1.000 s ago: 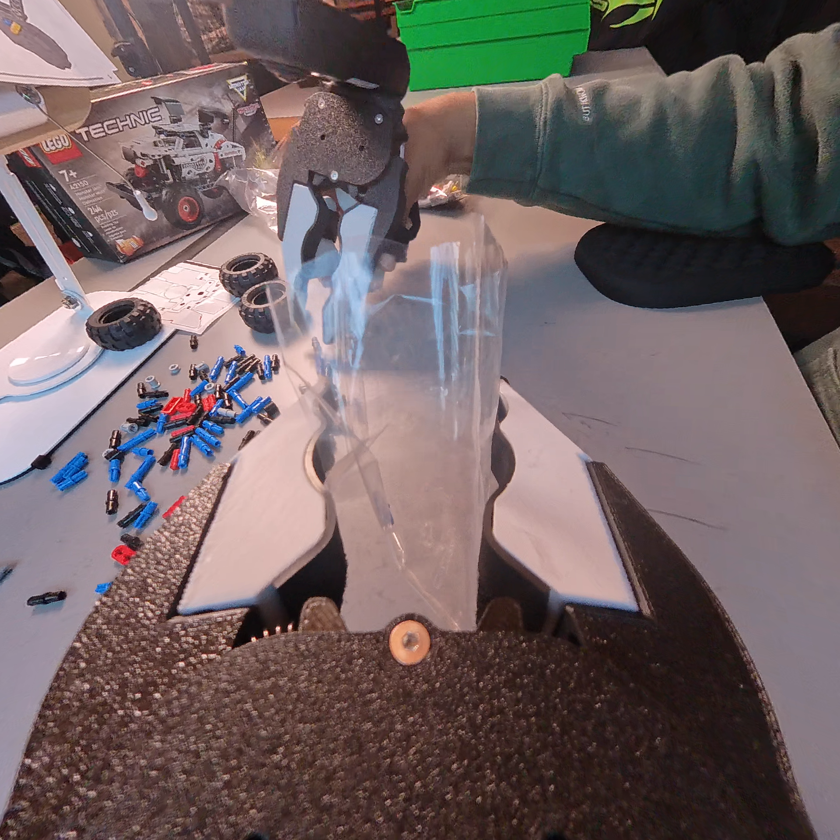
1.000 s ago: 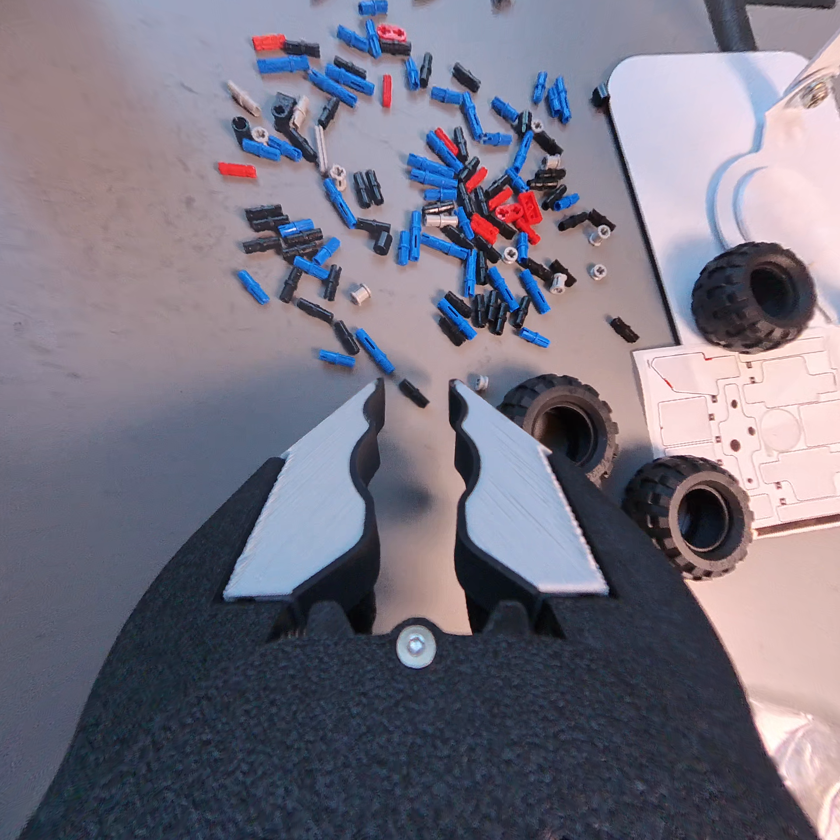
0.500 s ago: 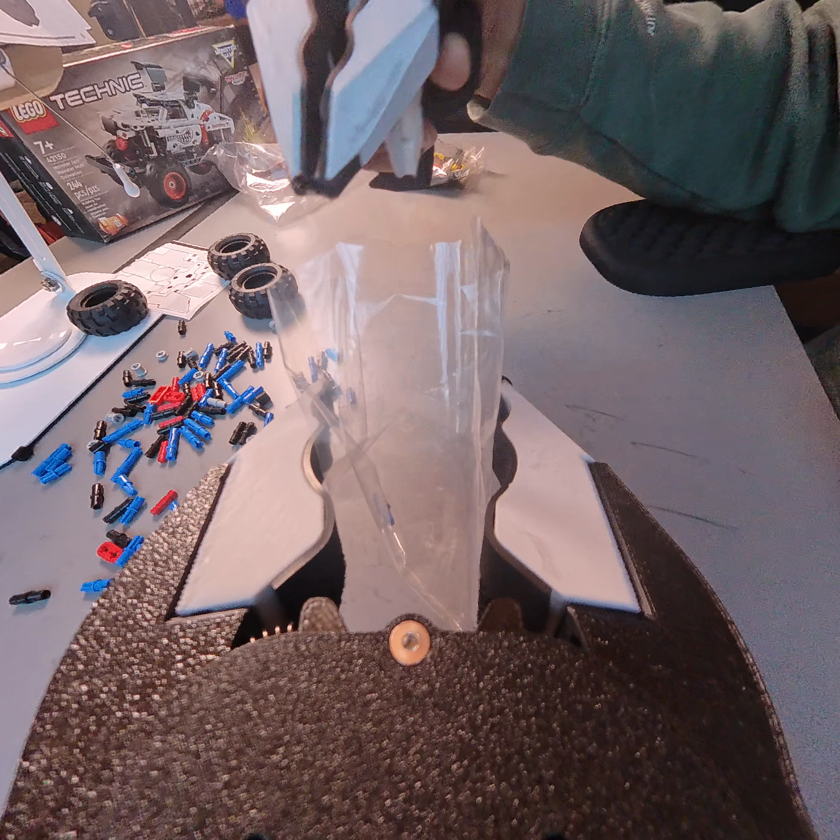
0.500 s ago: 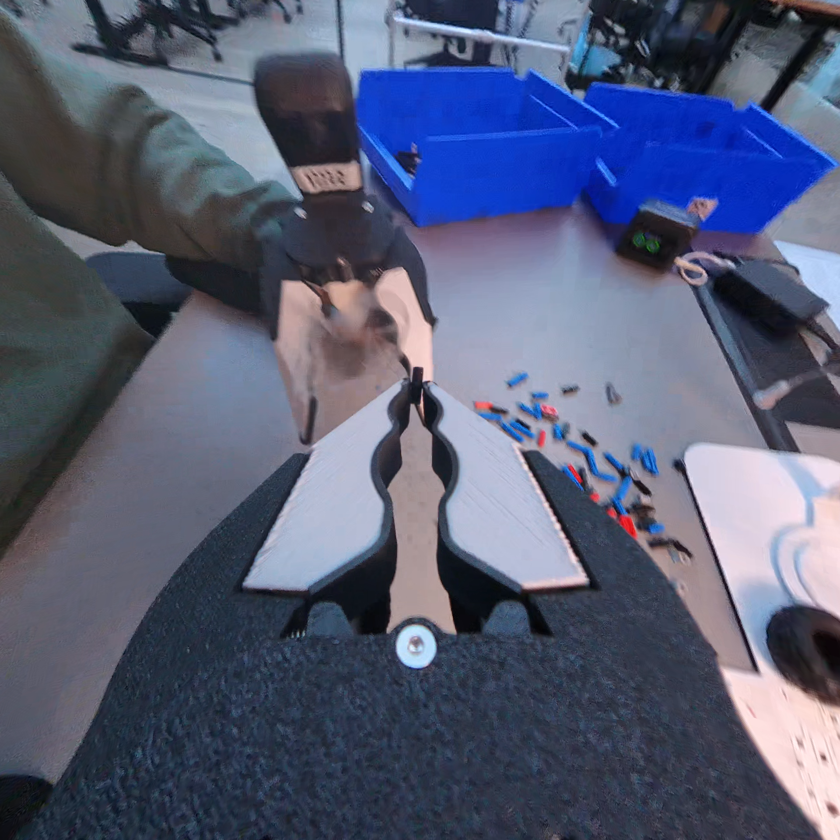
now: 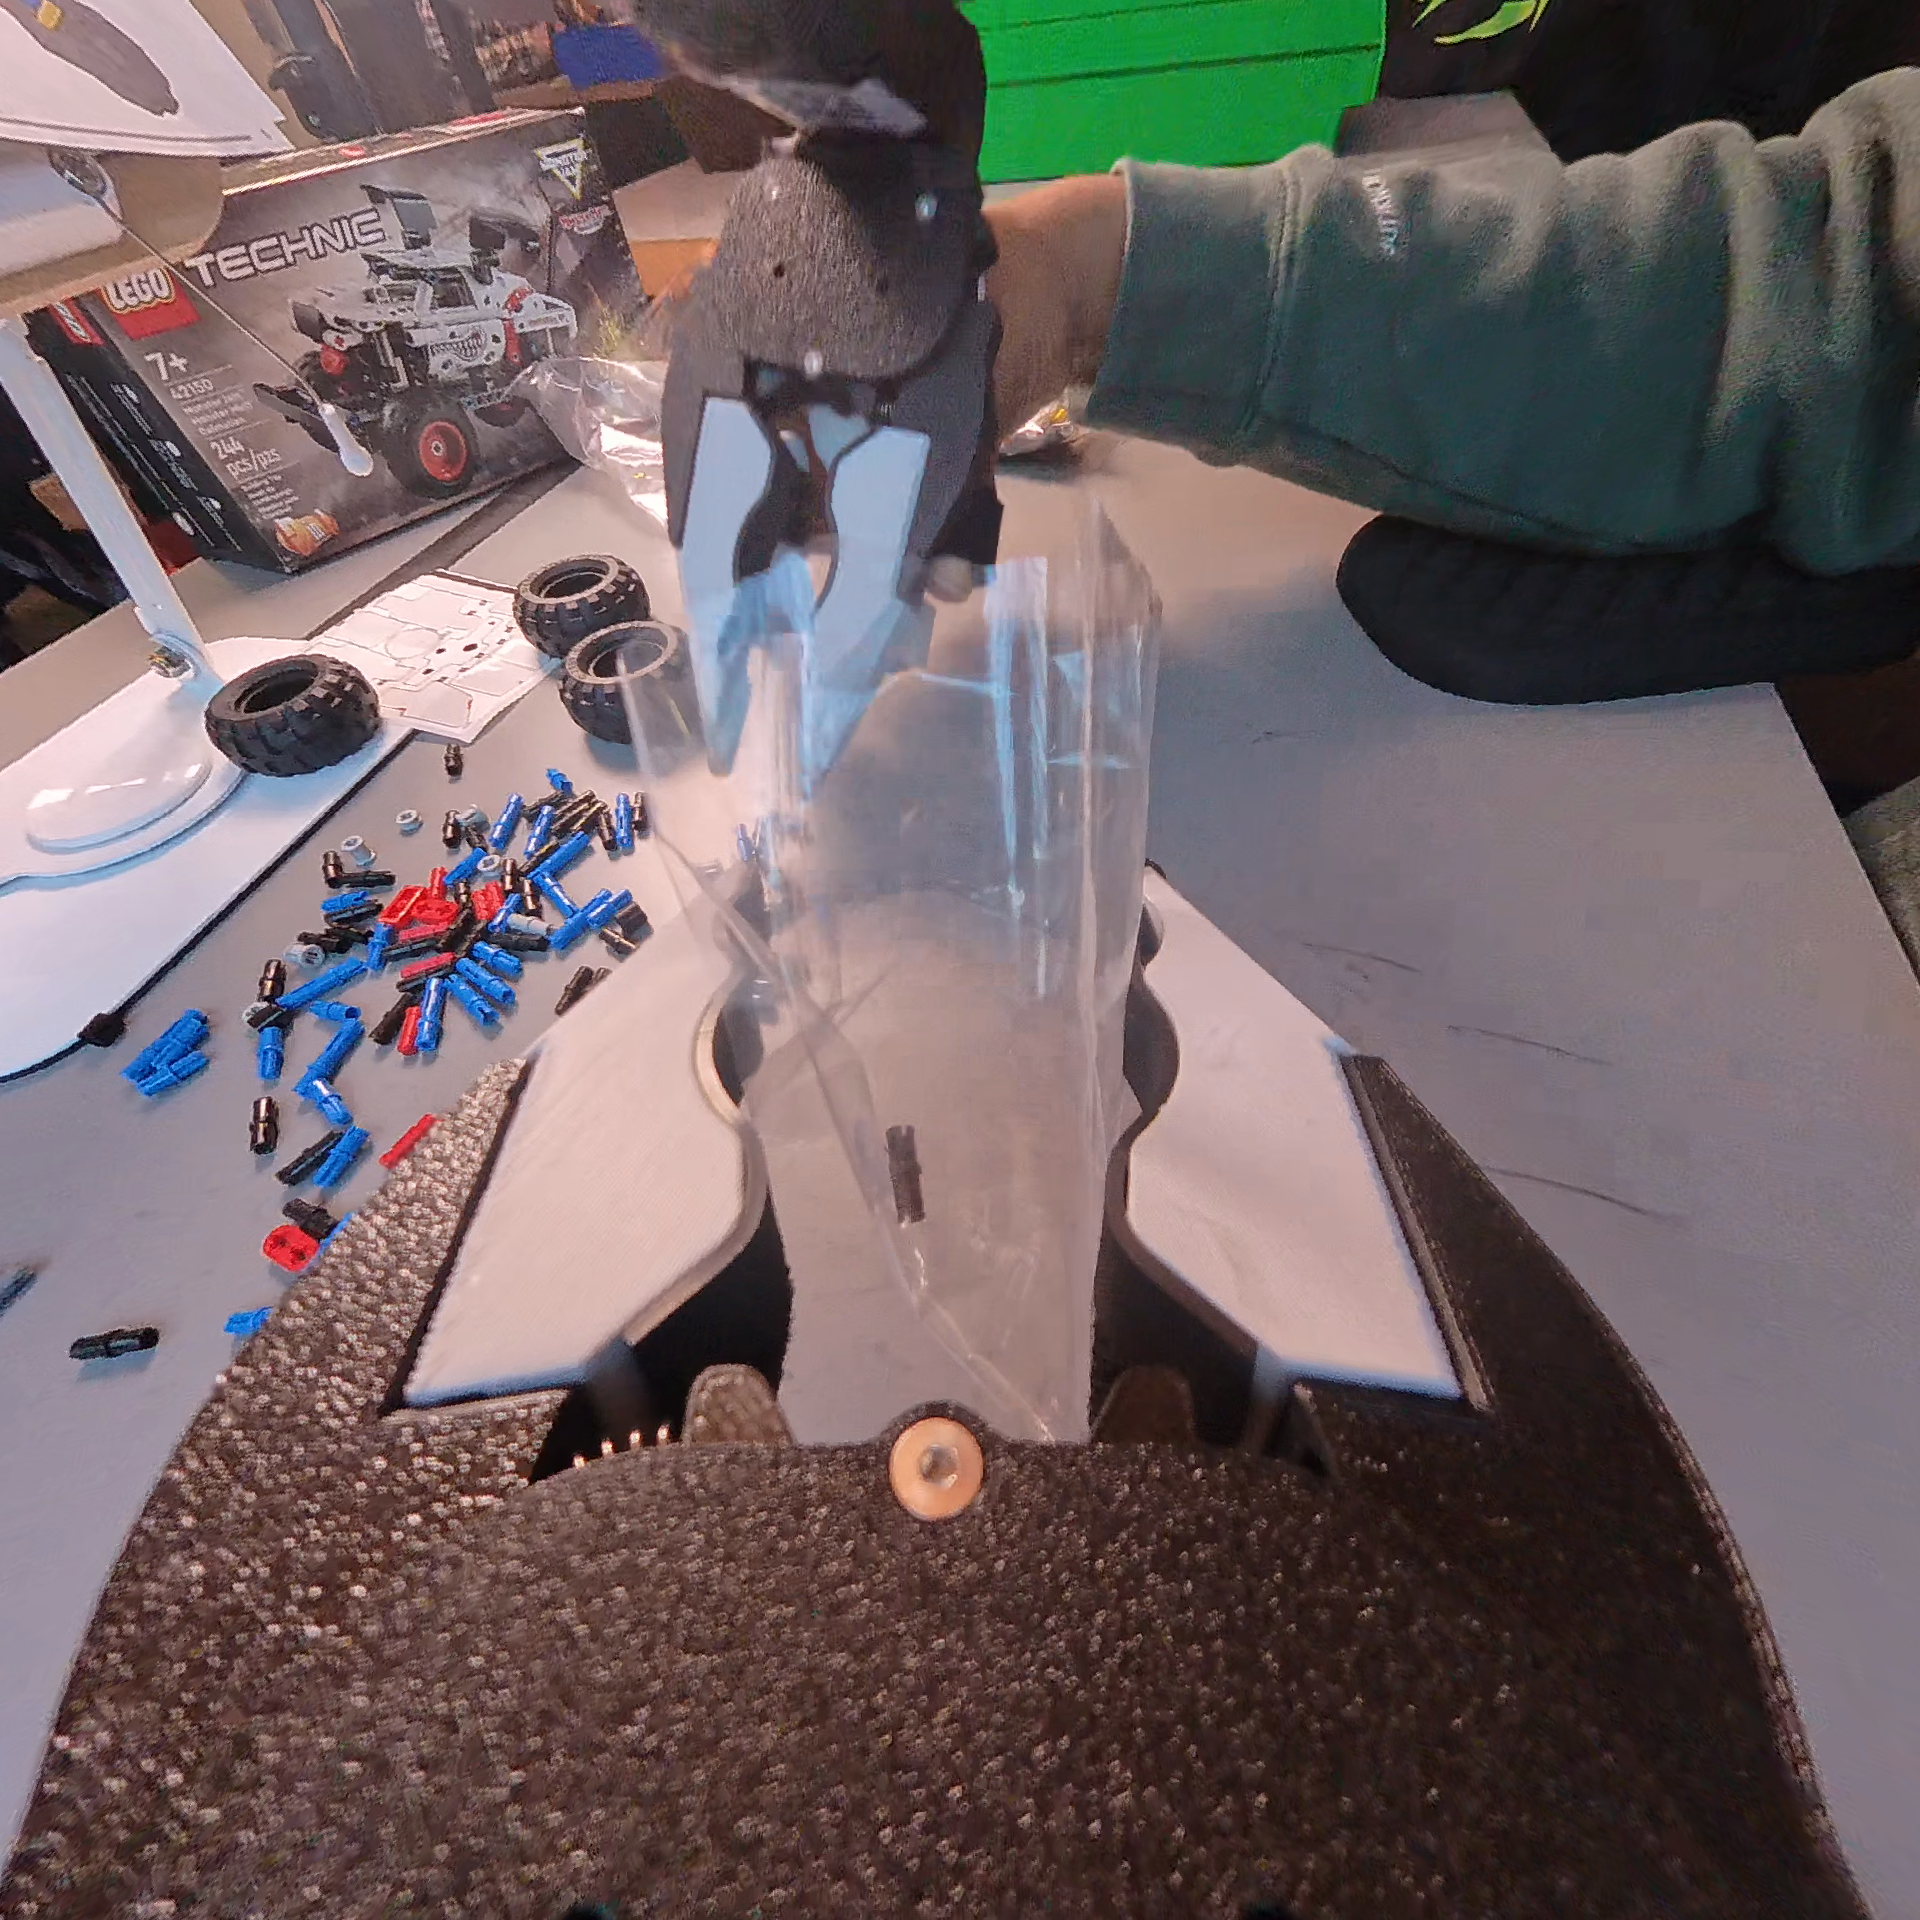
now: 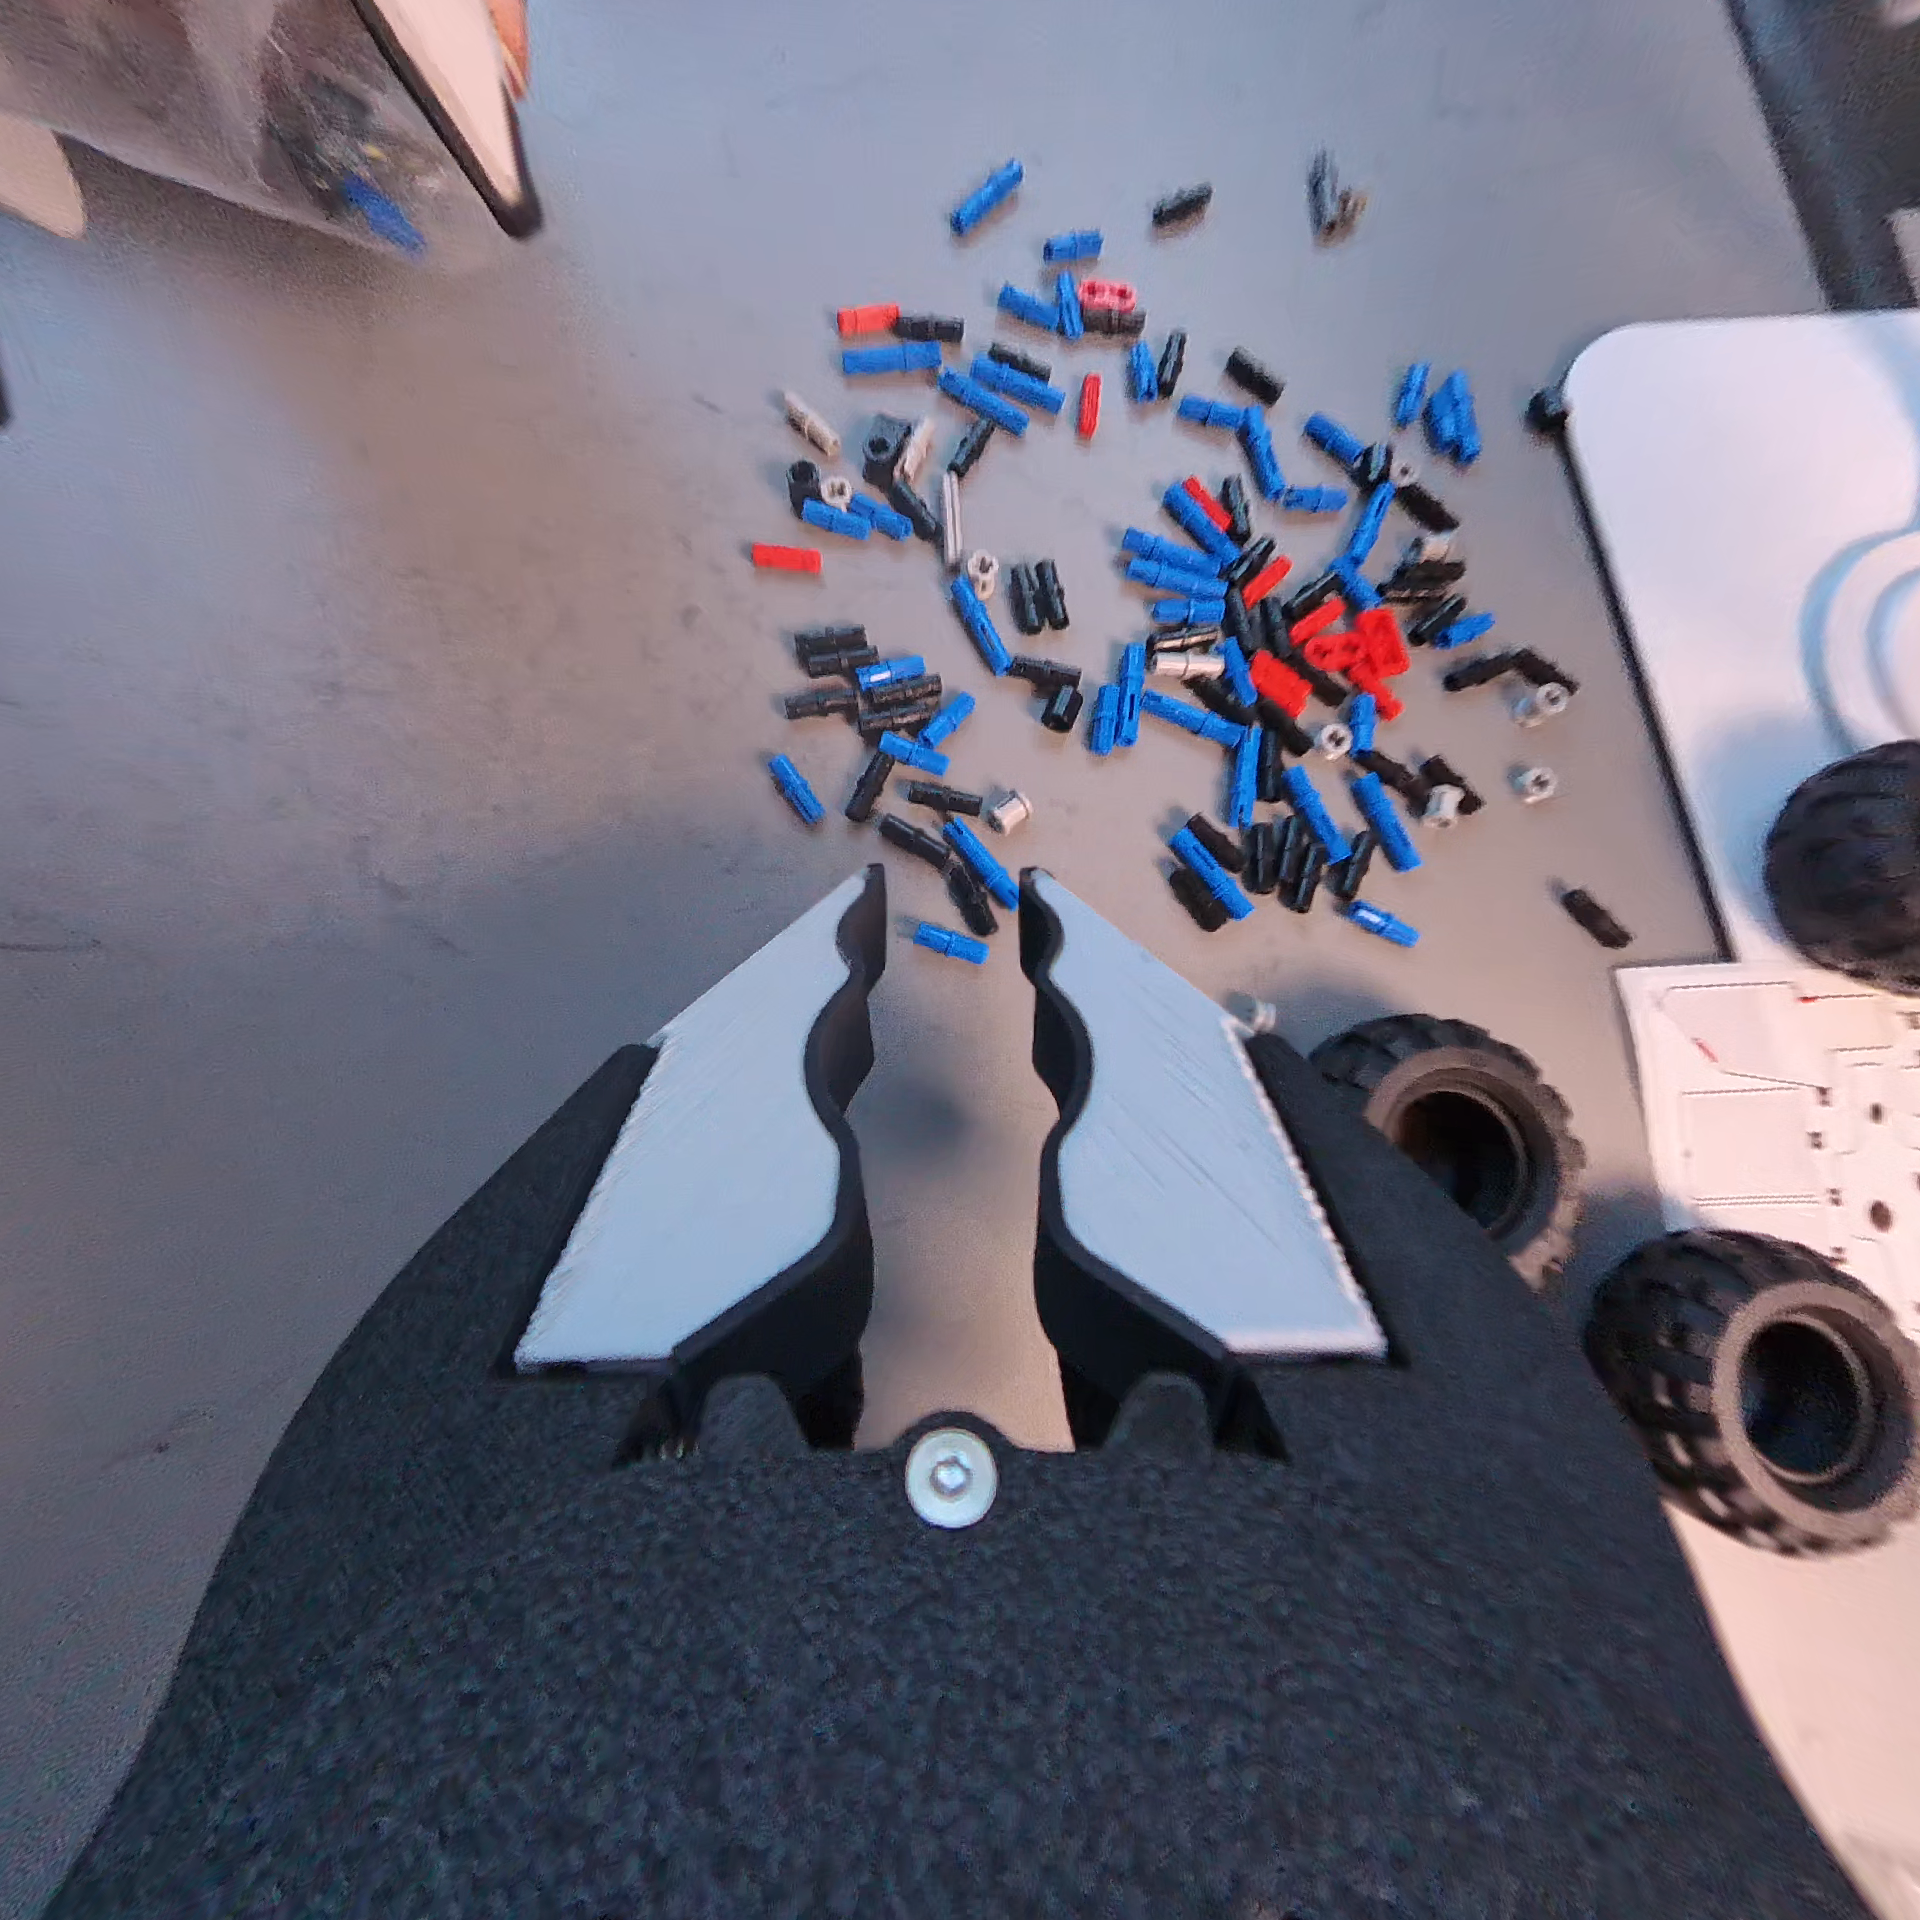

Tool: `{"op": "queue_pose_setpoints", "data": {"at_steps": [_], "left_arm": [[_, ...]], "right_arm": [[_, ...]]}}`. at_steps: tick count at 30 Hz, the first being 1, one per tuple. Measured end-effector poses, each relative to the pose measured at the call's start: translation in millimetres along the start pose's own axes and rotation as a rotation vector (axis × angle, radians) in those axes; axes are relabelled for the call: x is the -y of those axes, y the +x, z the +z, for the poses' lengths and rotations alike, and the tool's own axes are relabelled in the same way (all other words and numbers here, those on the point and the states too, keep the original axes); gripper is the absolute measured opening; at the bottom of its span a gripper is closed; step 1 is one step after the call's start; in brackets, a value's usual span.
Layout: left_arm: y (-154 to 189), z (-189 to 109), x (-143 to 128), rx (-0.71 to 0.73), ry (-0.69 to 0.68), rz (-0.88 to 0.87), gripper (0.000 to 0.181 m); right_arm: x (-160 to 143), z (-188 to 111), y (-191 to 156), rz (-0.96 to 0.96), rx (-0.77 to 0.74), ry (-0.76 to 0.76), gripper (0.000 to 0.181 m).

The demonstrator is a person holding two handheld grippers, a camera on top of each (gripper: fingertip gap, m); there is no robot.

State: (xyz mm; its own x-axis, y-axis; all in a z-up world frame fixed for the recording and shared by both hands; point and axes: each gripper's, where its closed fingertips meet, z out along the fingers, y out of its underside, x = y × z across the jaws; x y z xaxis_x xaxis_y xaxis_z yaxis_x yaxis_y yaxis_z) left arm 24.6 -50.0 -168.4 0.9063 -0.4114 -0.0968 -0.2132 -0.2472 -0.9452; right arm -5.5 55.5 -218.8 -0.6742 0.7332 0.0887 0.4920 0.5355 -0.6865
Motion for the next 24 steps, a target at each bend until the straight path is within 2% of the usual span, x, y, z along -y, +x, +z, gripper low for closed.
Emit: {"op": "queue_pose_setpoints", "data": {"at_steps": [2, 5, 8, 10, 17, 20, 23, 24], "left_arm": [[2, 2, -2, -0.005, -0.011, 0.006, 0.068], [3, 2, -3, -0.006, -0.019, 0.013, 0.068], [3, 1, -3, -0.009, -0.016, 0.007, 0.068], [3, 2, -3, -0.011, -0.018, 0.005, 0.068], [4, 1, -6, -0.01, -0.03, 0.008, 0.068], [3, 2, -7, -0.01, -0.036, 0.004, 0.068], [3, 3, -7, -0.011, -0.038, 0.005, 0.068], [3, 4, -7, -0.012, -0.037, 0.004, 0.068]], "right_arm": [[-9, 13, 3, 0.006, 0.006, -0.04, 0.027], [-8, 22, 4, 0.016, 0.04, -0.051, 0.024], [-8, 22, 2, 0.034, 0.074, -0.052, 0.017], [-9, 21, 2, 0.038, 0.068, -0.049, 0.005], [-8, 20, 0, 0.008, 0.039, -0.037, 0.004], [22, 5, -7, 0.017, 0.067, 0.104, 0.004], [92, -37, -37, -0.046, 0.139, 0.361, 0.004], [110, -46, -51, -0.084, 0.162, 0.403, 0.004]]}}
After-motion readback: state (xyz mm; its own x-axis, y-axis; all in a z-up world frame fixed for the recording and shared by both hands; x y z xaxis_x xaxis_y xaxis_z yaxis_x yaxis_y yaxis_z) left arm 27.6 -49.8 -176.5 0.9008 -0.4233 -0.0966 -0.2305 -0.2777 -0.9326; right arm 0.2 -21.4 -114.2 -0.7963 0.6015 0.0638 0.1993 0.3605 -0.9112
